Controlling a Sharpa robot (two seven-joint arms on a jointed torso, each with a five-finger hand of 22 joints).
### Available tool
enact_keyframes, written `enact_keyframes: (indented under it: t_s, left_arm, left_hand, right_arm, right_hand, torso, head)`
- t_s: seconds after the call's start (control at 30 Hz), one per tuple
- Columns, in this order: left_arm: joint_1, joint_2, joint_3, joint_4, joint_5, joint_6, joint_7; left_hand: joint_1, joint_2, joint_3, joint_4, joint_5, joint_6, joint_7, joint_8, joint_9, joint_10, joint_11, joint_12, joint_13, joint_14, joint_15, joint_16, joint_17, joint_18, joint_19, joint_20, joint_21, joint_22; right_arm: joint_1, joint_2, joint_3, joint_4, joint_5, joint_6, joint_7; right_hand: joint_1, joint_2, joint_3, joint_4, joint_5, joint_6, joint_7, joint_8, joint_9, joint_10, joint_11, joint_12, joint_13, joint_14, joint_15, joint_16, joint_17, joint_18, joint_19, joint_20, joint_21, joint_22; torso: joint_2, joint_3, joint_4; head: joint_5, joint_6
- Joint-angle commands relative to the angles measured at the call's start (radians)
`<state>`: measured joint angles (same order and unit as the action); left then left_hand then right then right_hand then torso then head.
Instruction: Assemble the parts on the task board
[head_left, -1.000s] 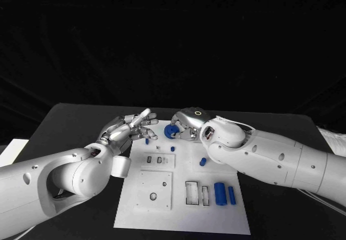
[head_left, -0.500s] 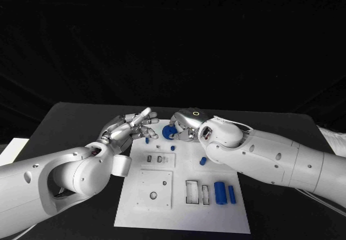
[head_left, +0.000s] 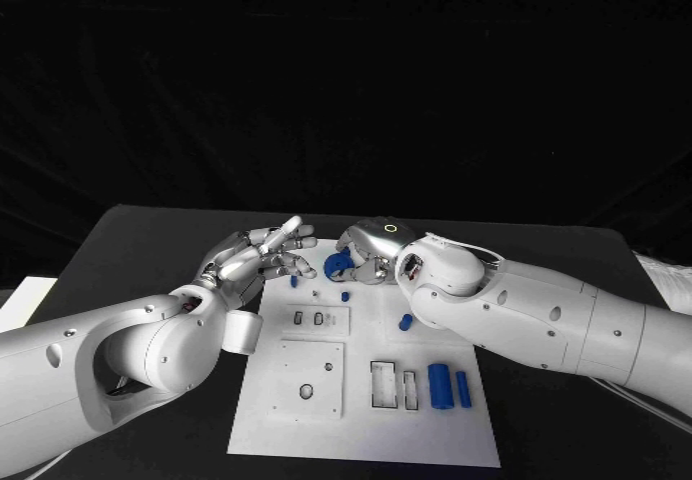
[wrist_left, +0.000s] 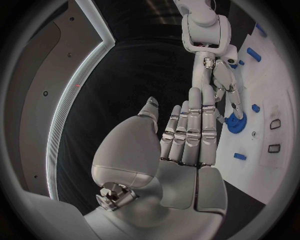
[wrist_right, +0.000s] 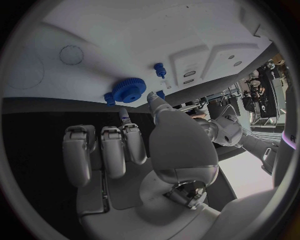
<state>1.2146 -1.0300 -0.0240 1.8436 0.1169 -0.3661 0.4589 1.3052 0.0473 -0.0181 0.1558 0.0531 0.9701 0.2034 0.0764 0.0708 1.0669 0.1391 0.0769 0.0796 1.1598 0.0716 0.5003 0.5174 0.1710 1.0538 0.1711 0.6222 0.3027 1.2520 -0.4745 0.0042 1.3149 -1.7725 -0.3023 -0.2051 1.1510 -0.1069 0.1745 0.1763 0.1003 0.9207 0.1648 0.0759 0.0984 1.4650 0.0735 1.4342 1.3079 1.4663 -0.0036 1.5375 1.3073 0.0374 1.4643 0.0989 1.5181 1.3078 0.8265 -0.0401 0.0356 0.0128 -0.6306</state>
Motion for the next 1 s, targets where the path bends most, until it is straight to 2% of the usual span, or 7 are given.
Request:
enact_keyframes:
  t_s: [0.03, 0.33, 0.5, 0.6, 0.7, 0.83, 1.0]
  left_arm:
    - [0.001, 0.001, 0.001, 0.003, 0.000, 0.022, 0.004]
    - [0.002, -0.001, 0.001, 0.004, 0.000, 0.020, 0.004]
    - [0.002, -0.001, 0.001, 0.004, 0.000, 0.020, 0.004]
    - [0.002, -0.002, 0.001, 0.004, 0.000, 0.019, 0.004]
    - [0.002, -0.002, 0.001, 0.004, 0.000, 0.019, 0.004]
    - [0.002, -0.001, 0.001, 0.004, 0.000, 0.018, 0.004]
    - [0.002, -0.001, 0.001, 0.004, 0.000, 0.018, 0.004]
  left_hand:
    - [0.004, 0.008, 0.000, -0.003, -0.004, -0.001, 0.004, -0.005, -0.001, -0.002, 0.006, -0.006, -0.001, -0.005, -0.001, -0.006, 0.001, 0.010, -0.004, 0.000, 0.006, 0.001]
    - [0.004, 0.008, 0.000, -0.003, -0.004, -0.001, 0.004, -0.005, -0.001, -0.002, 0.006, -0.006, -0.001, -0.005, -0.001, -0.006, 0.001, 0.010, -0.004, 0.000, 0.006, 0.001]
    - [0.004, 0.008, 0.000, -0.004, -0.004, -0.002, 0.005, -0.005, -0.001, -0.002, 0.006, -0.006, -0.001, -0.006, -0.001, -0.006, 0.001, 0.010, -0.005, 0.000, 0.006, 0.001]
    - [0.004, 0.008, 0.000, -0.004, -0.004, -0.002, 0.005, -0.005, -0.001, -0.002, 0.006, -0.006, -0.001, -0.006, -0.001, -0.006, 0.001, 0.010, -0.005, 0.000, 0.006, 0.001]
    - [0.004, 0.008, 0.000, -0.004, -0.004, -0.002, 0.005, -0.005, -0.001, -0.002, 0.006, -0.006, -0.001, -0.006, -0.001, -0.006, 0.001, 0.010, -0.005, 0.000, 0.006, 0.001]
    - [0.004, 0.008, 0.000, -0.004, -0.004, -0.002, 0.005, -0.005, -0.001, -0.002, 0.006, -0.006, -0.001, -0.006, -0.001, -0.006, 0.001, 0.010, -0.005, 0.000, 0.006, 0.001]
    - [0.004, 0.008, 0.000, -0.004, -0.004, -0.002, 0.005, -0.005, -0.001, -0.002, 0.006, -0.006, -0.001, -0.006, -0.001, -0.006, 0.001, 0.010, -0.005, 0.000, 0.006, 0.001]
  right_arm:
    - [0.000, -0.002, 0.000, 0.001, -0.007, 0.005, -0.008]
    - [0.000, -0.010, 0.000, 0.000, 0.023, 0.030, -0.004]
    - [0.000, -0.018, -0.001, 0.000, 0.045, 0.034, 0.004]
    - [0.000, -0.018, -0.001, -0.005, 0.062, 0.056, 0.010]
    - [0.000, -0.016, -0.001, -0.009, 0.071, 0.073, 0.012]
    - [0.000, -0.014, -0.002, -0.016, 0.077, 0.086, 0.013]
    - [0.000, -0.013, -0.003, -0.021, 0.082, 0.095, 0.014]
  right_hand:
    - [-0.013, 0.002, -0.003, 0.026, -0.001, -0.001, 0.000, -0.005, 0.002, 0.019, 0.005, -0.004, 0.149, 0.090, 0.005, 0.001, 0.198, -0.010, 0.043, 0.007, 0.002, 0.134]
    - [-0.043, 0.022, -0.008, 0.087, 0.040, 0.019, -0.004, -0.007, 0.008, 0.023, 0.002, 0.002, 0.156, 0.090, 0.003, 0.002, 0.200, -0.010, 0.044, 0.006, 0.003, 0.136]
    - [-0.043, 0.029, -0.006, 0.090, 0.047, 0.024, -0.005, -0.006, 0.009, 0.028, 0.001, 0.008, 0.161, 0.091, 0.003, 0.003, 0.201, -0.010, 0.045, 0.006, 0.003, 0.138]
    - [-0.047, 0.029, -0.009, 0.094, 0.048, 0.025, -0.005, -0.007, 0.009, 0.029, 0.001, 0.010, 0.163, 0.091, 0.002, 0.003, 0.202, -0.010, 0.045, 0.005, 0.004, 0.138]
    - [-0.055, 0.028, -0.016, 0.102, 0.053, 0.024, -0.005, -0.009, 0.009, 0.029, 0.001, 0.010, 0.163, 0.091, 0.002, 0.003, 0.202, -0.010, 0.045, 0.005, 0.004, 0.138]
    - [-0.063, 0.030, -0.028, 0.107, 0.085, 0.023, -0.005, -0.011, 0.009, 0.029, 0.001, 0.010, 0.164, 0.091, 0.002, 0.003, 0.202, -0.010, 0.045, 0.005, 0.004, 0.138]
    - [-0.063, 0.031, -0.029, 0.106, 0.087, 0.023, -0.005, -0.011, 0.009, 0.029, 0.001, 0.009, 0.163, 0.091, 0.002, 0.003, 0.203, -0.010, 0.045, 0.005, 0.004, 0.138]
  torso:
    - [0.000, 0.0003, 0.0001]
    - [0.000, 0.0002, 0.0000]
    - [0.000, 0.0014, 0.0006]
    - [0.000, 0.0007, -0.0014]
    - [0.000, 0.0004, -0.0003]
    - [0.000, 0.0006, 0.0014]
    - [0.000, -0.0001, 0.0012]
  head:
    - [-0.001, 0.001]
    - [-0.002, 0.002]
    - [-0.002, 0.001]
    - [0.000, 0.001]
    - [-0.001, 0.000]
    - [-0.001, -0.002]
    - [-0.001, -0.004]
